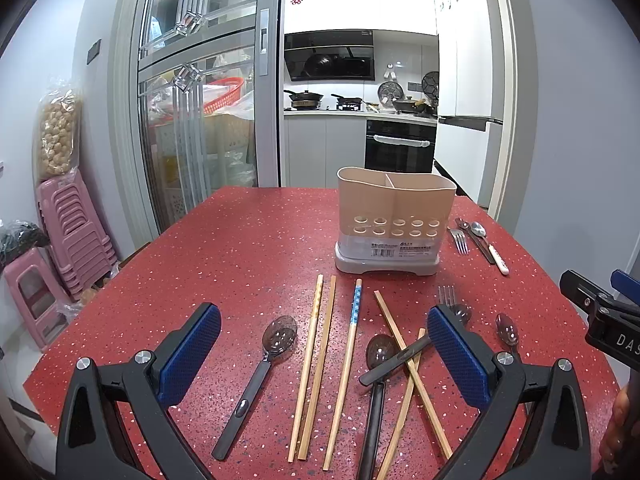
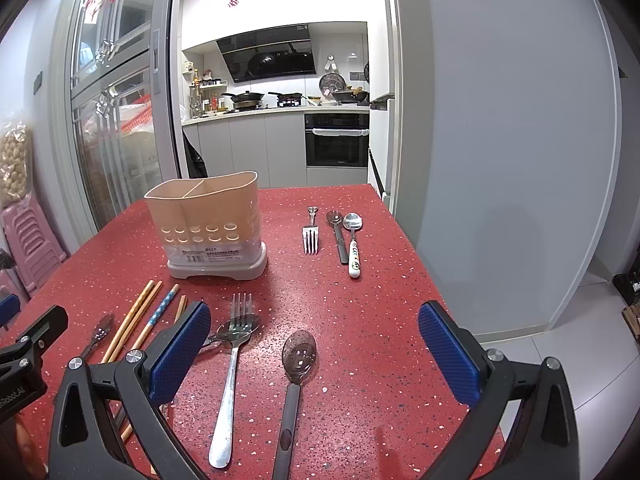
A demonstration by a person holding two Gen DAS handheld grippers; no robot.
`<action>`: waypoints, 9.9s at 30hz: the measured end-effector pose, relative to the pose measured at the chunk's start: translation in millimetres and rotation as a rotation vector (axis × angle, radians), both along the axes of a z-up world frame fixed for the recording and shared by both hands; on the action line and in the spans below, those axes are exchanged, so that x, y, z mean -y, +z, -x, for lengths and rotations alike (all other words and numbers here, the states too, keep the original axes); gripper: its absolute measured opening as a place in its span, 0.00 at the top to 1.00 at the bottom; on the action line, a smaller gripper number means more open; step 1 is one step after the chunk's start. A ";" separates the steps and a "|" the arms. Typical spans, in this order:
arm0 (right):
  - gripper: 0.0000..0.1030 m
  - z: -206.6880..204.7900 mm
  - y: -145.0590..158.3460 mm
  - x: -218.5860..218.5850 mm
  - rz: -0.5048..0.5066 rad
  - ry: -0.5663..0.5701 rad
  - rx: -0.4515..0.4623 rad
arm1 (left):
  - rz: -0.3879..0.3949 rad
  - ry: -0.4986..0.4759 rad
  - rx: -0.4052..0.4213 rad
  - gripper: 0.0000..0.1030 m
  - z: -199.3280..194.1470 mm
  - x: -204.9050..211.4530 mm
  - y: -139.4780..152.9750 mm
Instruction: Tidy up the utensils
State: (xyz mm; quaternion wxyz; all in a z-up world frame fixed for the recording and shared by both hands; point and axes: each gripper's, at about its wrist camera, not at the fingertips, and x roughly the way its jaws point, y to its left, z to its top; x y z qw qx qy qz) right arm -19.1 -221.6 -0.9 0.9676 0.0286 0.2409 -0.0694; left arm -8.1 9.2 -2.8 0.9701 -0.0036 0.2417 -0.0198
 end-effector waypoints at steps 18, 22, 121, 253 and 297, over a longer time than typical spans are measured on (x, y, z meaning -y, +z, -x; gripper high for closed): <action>0.00 1.1 -0.6 -0.2 0.000 0.001 0.000 | -0.003 -0.005 -0.002 0.00 0.8 2.2 2.7; 0.00 1.2 -0.2 -1.1 -0.003 0.002 -0.001 | -0.003 -0.007 -0.003 0.00 0.3 2.7 3.2; 0.36 -100.4 -95.2 -2.0 -0.045 0.148 -0.721 | -0.065 -0.145 -0.579 0.09 -118.9 -61.2 -85.0; 0.22 -141.2 -25.8 11.8 -0.301 0.293 -0.432 | -0.081 -0.080 -0.242 0.00 -118.9 0.8 -9.8; 0.86 -164.3 -104.5 -47.5 -0.615 0.210 -0.785 | -0.060 -0.123 -0.590 0.08 -150.2 -36.0 -82.7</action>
